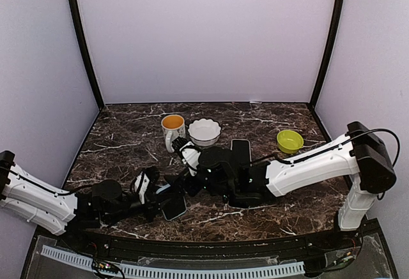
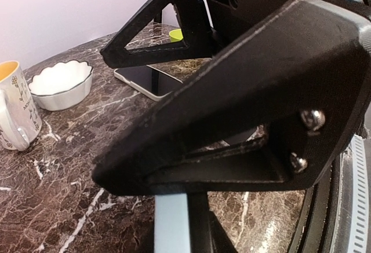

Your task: Put the phone into the phone case

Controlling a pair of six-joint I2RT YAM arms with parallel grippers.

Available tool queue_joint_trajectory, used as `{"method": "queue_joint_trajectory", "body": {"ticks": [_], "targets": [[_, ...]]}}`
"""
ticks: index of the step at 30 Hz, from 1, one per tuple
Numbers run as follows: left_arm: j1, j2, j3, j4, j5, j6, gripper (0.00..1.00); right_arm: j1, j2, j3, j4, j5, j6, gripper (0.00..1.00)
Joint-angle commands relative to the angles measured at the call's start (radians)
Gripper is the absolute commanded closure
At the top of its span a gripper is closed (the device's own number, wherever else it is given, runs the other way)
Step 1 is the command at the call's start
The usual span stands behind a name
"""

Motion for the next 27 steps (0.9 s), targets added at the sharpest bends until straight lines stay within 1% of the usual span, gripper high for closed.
{"method": "queue_joint_trajectory", "body": {"ticks": [1, 2, 3, 5, 8, 10, 12, 13, 14, 15, 17, 20, 22, 27], "targets": [[-0.001, -0.059, 0.012, -0.044, 0.011, 0.012, 0.9, 0.0, 0.003, -0.042, -0.149, 0.005, -0.026, 0.01], [-0.001, -0.071, 0.011, -0.055, 0.014, 0.014, 0.93, -0.004, -0.022, -0.048, -0.156, -0.009, -0.034, 0.02], [-0.001, -0.077, 0.011, -0.061, 0.022, 0.016, 0.98, -0.011, -0.049, -0.051, -0.167, -0.038, -0.043, 0.02], [-0.001, -0.091, 0.012, -0.077, 0.036, 0.023, 1.0, -0.031, -0.12, -0.058, -0.202, -0.147, -0.06, 0.02], [-0.001, -0.105, 0.023, -0.088, 0.077, 0.043, 1.0, -0.051, -0.227, -0.087, -0.253, -0.314, -0.087, 0.02], [-0.001, -0.107, 0.046, -0.104, 0.127, 0.059, 1.0, -0.057, -0.291, -0.108, -0.281, -0.426, -0.098, 0.01], [-0.001, -0.101, 0.083, -0.129, 0.189, 0.068, 1.0, -0.058, -0.34, -0.121, -0.303, -0.505, -0.099, 0.04], [-0.002, -0.099, 0.113, -0.137, 0.231, 0.074, 1.0, -0.058, -0.357, -0.123, -0.314, -0.539, -0.095, 0.06], [-0.003, -0.091, 0.13, -0.154, 0.244, 0.081, 1.0, -0.058, -0.372, -0.124, -0.324, -0.568, -0.09, 0.08], [-0.004, -0.086, 0.163, -0.164, 0.297, 0.085, 1.0, -0.058, -0.381, -0.124, -0.33, -0.6, -0.087, 0.1], [-0.008, -0.071, 0.218, -0.212, 0.343, 0.096, 1.0, -0.058, -0.4, -0.125, -0.331, -0.649, -0.082, 0.12], [-0.021, -0.048, 0.296, -0.254, 0.39, 0.122, 1.0, -0.056, -0.417, -0.126, -0.378, -0.67, -0.092, 0.13], [-0.028, -0.037, 0.33, -0.272, 0.413, 0.133, 1.0, -0.057, -0.436, -0.132, -0.396, -0.656, -0.108, 0.18], [-0.037, -0.008, 0.387, -0.295, 0.449, 0.134, 1.0, -0.056, -0.479, -0.143, -0.403, -0.664, -0.121, 0.41]]}}
